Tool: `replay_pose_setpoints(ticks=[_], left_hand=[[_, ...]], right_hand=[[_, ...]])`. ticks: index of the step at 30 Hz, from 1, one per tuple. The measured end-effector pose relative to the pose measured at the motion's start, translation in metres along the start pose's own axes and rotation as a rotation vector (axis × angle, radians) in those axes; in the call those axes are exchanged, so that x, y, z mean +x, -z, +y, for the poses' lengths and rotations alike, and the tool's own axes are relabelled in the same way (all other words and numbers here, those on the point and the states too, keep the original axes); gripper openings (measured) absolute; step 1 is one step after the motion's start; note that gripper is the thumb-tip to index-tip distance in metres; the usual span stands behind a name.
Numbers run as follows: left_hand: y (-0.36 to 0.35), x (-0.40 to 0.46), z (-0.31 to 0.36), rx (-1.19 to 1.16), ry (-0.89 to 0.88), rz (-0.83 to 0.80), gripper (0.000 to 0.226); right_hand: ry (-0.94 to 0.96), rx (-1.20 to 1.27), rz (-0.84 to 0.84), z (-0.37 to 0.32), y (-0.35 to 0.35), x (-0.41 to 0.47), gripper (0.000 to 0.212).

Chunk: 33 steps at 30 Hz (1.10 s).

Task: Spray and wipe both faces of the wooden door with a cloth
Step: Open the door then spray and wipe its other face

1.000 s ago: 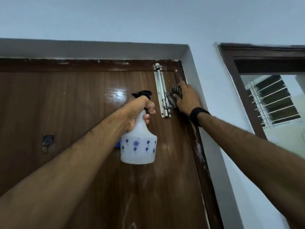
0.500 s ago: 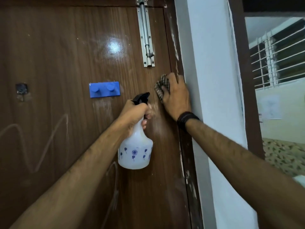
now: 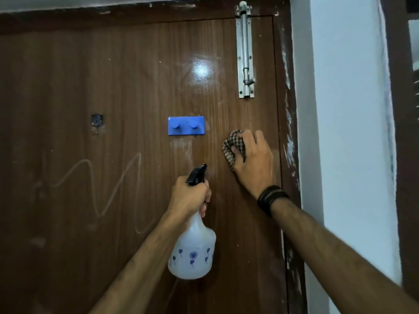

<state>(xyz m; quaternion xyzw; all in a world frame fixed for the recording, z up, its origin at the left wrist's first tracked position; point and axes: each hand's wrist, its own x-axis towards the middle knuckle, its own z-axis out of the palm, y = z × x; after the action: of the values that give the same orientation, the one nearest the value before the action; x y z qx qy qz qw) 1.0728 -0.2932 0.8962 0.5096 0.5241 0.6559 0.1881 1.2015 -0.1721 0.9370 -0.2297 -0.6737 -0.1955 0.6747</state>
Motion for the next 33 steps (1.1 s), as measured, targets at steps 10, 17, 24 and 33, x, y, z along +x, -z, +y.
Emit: replay_pose_setpoints(ticks=[10,17,24,33], left_hand=[[0.043,-0.009,-0.001,0.019,-0.014,0.067,0.01],[0.066,-0.002,0.003,-0.044,-0.015,0.108,0.012],[0.098,-0.005,-0.013,-0.045,-0.014,0.077,0.014],[0.132,0.008,0.0,-0.061,-0.057,0.019,0.017]], right_hand=[[0.275,0.1,-0.344,-0.05,-0.027,-0.057,0.035],[0.231,0.132,-0.197,-0.09,-0.055,0.019,0.034],[0.327,0.044,-0.312,-0.077,-0.051,-0.031,0.04],[0.235,0.114,-0.165,-0.133,-0.085,0.003,0.03]])
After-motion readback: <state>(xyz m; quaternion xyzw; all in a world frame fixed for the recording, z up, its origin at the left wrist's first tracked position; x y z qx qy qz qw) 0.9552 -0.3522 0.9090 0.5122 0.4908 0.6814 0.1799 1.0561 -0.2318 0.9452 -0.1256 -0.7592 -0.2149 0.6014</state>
